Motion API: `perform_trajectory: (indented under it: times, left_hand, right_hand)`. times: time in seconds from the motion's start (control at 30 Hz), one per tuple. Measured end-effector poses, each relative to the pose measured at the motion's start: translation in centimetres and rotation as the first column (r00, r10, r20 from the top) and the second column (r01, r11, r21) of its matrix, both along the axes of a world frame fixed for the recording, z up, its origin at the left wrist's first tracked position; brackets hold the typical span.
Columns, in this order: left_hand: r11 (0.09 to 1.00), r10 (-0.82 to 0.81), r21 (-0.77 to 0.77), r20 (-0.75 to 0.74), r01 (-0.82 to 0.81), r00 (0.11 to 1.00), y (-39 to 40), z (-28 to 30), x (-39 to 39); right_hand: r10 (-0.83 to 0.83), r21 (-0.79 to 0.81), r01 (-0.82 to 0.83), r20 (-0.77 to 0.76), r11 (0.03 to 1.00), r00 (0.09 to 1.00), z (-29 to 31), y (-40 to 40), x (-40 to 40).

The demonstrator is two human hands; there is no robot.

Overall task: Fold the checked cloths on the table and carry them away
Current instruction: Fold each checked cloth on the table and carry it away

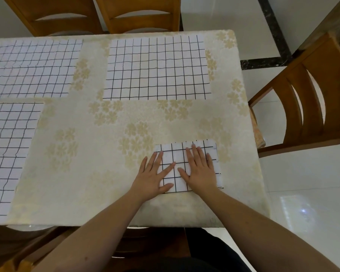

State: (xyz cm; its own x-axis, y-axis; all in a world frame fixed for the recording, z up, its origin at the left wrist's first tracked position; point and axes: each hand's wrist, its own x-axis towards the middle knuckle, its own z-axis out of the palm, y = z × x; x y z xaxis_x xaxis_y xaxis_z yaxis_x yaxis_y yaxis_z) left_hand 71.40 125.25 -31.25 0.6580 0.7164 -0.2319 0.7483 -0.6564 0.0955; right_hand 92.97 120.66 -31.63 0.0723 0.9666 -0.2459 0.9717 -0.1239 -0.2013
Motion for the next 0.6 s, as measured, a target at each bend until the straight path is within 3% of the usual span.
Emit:
perform_trajectory:
  times: [0.3, 0.4, 0.53, 0.6]
  left_hand:
    - [0.995, 0.062, -0.076, -0.004, -0.062, 0.998, 0.3, 0.4, 0.0]
    - [0.97, 0.209, -0.123, -0.01, -0.208, 0.978, 0.6, 0.8, 0.4]
    - [0.861, 0.499, -0.173, 0.102, -0.479, 0.86, 1.8, 1.8, 1.9]
    - [0.77, 0.636, -0.141, 0.246, -0.622, 0.731, 2.6, 2.8, 2.8]
  right_hand:
    - [-0.084, -0.015, 0.085, 0.041, 0.996, 0.996, 0.5, -0.5, 1.5]
    - [-0.073, -0.03, 0.074, 0.047, 0.997, 0.996, 0.5, -0.4, 1.5]
    - [-0.078, -0.028, 0.08, 0.038, 0.996, 0.996, 0.5, -0.4, 1.5]
    - [-0.068, -0.041, 0.07, 0.043, 0.997, 0.997, 0.7, -0.4, 1.5]
